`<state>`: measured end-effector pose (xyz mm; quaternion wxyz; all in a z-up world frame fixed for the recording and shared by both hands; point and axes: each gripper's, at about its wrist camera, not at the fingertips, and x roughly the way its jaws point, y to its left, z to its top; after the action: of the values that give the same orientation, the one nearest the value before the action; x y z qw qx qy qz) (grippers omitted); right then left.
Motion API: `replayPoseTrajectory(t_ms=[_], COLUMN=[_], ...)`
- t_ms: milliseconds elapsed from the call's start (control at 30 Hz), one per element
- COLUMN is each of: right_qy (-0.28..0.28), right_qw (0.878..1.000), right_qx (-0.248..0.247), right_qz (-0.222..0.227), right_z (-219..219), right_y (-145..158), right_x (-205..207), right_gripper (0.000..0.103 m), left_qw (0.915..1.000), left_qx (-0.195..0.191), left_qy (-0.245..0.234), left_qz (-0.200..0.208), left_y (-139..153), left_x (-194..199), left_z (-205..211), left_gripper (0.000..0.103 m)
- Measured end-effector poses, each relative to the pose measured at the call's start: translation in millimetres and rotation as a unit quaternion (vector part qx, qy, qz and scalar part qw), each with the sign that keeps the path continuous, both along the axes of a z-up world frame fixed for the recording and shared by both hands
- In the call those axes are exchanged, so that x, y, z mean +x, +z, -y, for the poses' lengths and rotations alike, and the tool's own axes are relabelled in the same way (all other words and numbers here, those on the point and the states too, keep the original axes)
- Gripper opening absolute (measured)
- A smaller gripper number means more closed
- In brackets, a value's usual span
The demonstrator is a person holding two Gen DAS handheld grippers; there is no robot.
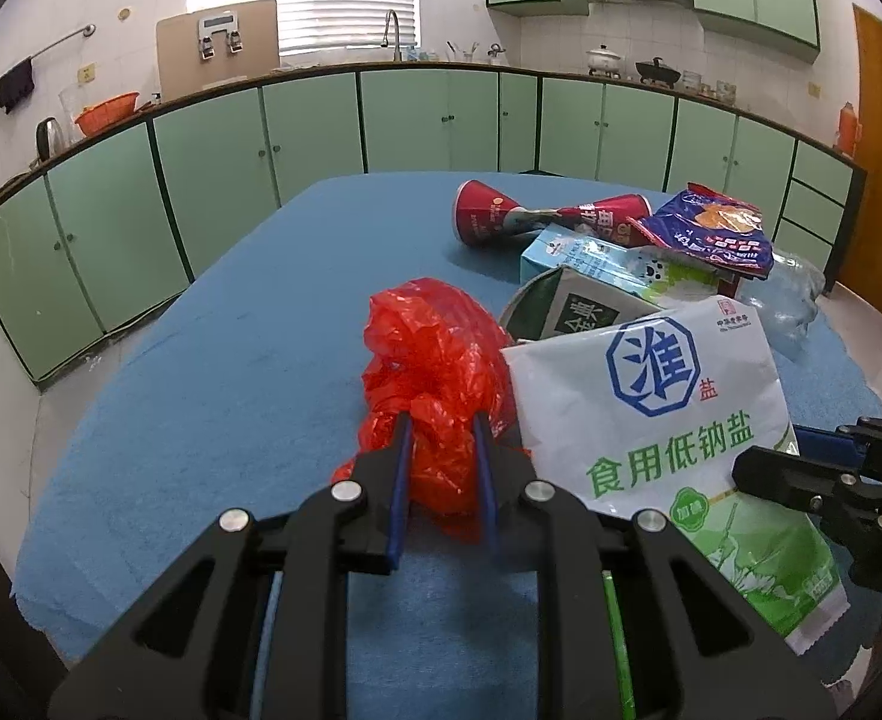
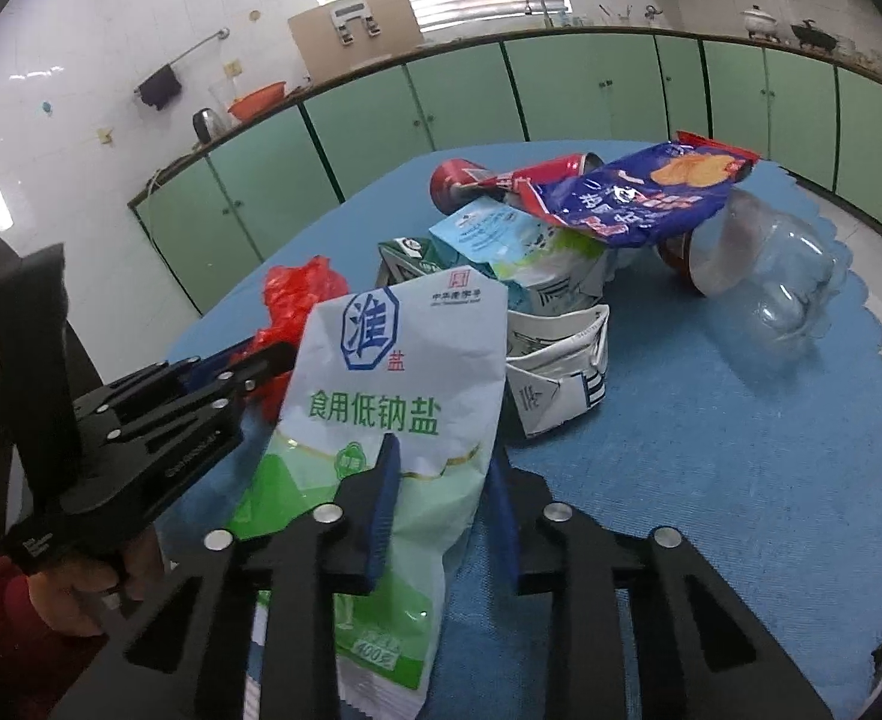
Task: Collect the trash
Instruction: 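Carry the red bag and salt bag over the bin with both tools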
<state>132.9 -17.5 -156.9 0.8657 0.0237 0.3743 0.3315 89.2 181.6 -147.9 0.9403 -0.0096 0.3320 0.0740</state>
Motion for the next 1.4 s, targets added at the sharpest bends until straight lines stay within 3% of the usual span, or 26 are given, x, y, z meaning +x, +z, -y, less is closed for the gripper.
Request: replayPoseTrajectory(t_ms=[233,600,900,1200,1400], right_qy=[-0.004,-0.027,-0.066,-0.126,-0.182], right_qw=[1.000,0.997,0.991,0.982,0.971], right_qx=[0.010,0.016,0.015,-0.005,-0.015], right_qz=[0.018,0.069,0.114,0.141,0.152], right_z=[10.4,44.7,73.7,107.5,149.0], right_y=[13.6,55.9,94.7,124.7,133.3], right_x=[-1.8,-18.0,-28.5,-37.4,-43.9], right_gripper=[0.002,0.001,0.001,0.001,0.001], left_qw=[1.0000,0.9989,0.9946,0.9834,0.9734], left_qx=[0.001,-0.003,-0.008,-0.025,-0.040], left_qy=[-0.002,-0.018,-0.063,-0.140,-0.193], left_qz=[0.004,0.043,0.082,0.113,0.117], left_y=[3.8,39.7,77.4,103.7,105.1], left_x=[-0.8,-7.5,-11.6,-2.0,7.9], left_z=[3.6,20.8,58.5,116.3,161.9], left_gripper=[0.018,0.017,0.017,0.017,0.016])
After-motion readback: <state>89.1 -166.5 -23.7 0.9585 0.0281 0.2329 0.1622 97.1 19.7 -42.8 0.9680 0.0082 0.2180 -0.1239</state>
